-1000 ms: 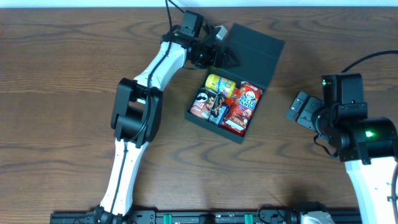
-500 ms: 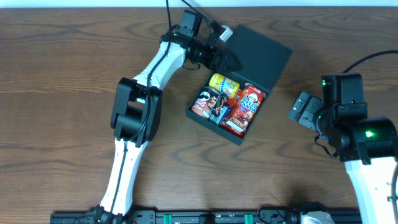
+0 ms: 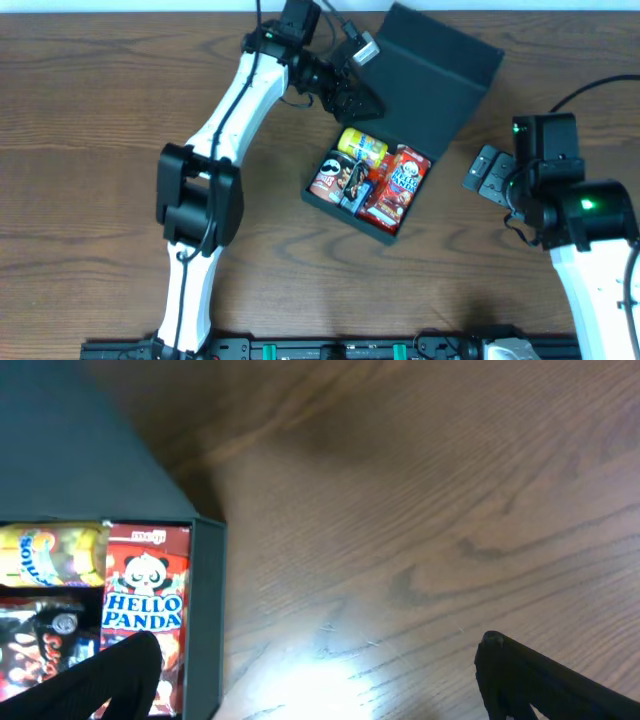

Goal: Pack container
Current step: 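Grip the lid edge with the left gripper and swing it closed, then press down on the closed lid with both grippers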

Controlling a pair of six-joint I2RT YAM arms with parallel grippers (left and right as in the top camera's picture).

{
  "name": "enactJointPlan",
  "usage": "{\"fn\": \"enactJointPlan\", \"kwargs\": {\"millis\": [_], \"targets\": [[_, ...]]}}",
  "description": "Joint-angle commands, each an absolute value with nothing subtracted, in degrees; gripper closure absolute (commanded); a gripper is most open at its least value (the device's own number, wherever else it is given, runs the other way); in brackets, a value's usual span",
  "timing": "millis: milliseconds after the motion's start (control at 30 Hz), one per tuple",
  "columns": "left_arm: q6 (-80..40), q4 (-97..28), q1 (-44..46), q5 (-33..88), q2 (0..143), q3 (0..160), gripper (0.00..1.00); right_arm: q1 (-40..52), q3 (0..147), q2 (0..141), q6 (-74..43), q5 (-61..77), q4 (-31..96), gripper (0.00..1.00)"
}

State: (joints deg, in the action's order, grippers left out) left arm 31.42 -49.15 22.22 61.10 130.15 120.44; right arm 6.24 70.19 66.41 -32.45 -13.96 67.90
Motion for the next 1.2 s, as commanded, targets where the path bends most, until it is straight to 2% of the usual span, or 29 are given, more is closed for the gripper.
{"fn": "enactJointPlan", "kwargs": {"millis": [0, 233, 300, 633, 833, 900, 1033, 1167], "targets": [[34.8, -51.2, 23.2, 60.1, 127.0, 122.4, 0.0, 6.9, 70.8, 67.7, -32.6, -15.5, 67.7, 0.01], [38.7, -59.0, 23.3, 59.6, 124.4, 122.4, 0.0, 6.8, 70.8, 67.0, -32.5, -16.8, 66.4, 0.01], [41.4, -63.0, 23.3, 59.3, 123.7, 122.4, 0.05, 6.8, 70.9, 65.9, -31.3, -16.7, 65.9, 0.01], [45.2, -81.5, 23.3, 53.3, 116.9, 122.4, 0.05, 6.8, 75.8, 59.7, -25.6, -14.5, 63.9, 0.01], [44.4, -84.2, 23.3, 48.3, 109.0, 122.4, 0.05, 6.9, 75.7, 59.5, -25.6, -9.4, 65.7, 0.01], [39.9, -84.2, 23.4, 43.0, 105.7, 122.4, 0.05, 6.9, 75.7, 59.7, -24.6, -6.0, 65.8, 0.01], [23.9, -85.8, 25.1, 23.7, 99.4, 122.1, 0.05, 9.7, 75.4, 60.0, -23.0, -5.1, 66.8, 0.01], [18.2, -87.8, 30.8, 12.8, 94.2, 119.4, 0.05, 16.6, 71.8, 60.0, -23.1, -5.1, 63.8, 0.01]]}}
